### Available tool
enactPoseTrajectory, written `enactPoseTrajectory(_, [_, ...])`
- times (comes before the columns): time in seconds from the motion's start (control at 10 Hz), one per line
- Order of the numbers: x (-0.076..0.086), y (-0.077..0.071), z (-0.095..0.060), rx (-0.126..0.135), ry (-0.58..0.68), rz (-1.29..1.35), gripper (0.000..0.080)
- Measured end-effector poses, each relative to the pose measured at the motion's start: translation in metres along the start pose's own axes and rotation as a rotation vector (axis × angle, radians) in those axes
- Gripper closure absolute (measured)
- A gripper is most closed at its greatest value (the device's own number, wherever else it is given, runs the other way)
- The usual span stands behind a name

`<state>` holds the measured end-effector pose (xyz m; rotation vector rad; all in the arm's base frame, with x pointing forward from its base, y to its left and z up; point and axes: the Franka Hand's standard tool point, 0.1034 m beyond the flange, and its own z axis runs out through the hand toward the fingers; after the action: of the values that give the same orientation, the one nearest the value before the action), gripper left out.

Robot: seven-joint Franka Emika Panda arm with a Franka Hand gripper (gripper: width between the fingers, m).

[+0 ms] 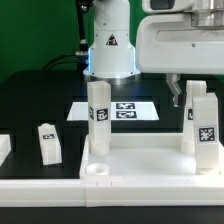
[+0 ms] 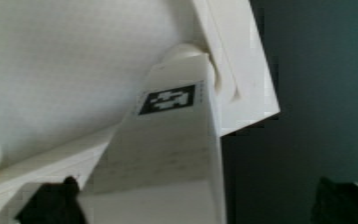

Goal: Assemble desk

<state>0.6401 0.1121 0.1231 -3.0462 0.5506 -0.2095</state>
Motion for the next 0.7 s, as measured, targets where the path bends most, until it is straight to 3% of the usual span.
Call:
enactPoseTrajectory(0.1, [-0.0001, 0.0003, 0.0003, 0.0, -0.001, 0.026, 0.0151])
enactPoseTrajectory(0.2, [0.0002, 0.0009, 0.0005, 0.0, -0.001, 0.035, 0.0244])
enactPoseTrajectory(0.3, [0.0, 0.0009, 0.0007, 0.0, -0.001, 0.132, 0.0244])
enactPoseTrajectory(0.4, [-0.0001, 0.0009, 0.001, 0.001, -0.002, 0.216, 0.045])
enactPoseTrajectory(0.7, [-0.0007, 0.0025, 0.0019, -0.004, -0.004, 0.473, 0.0515])
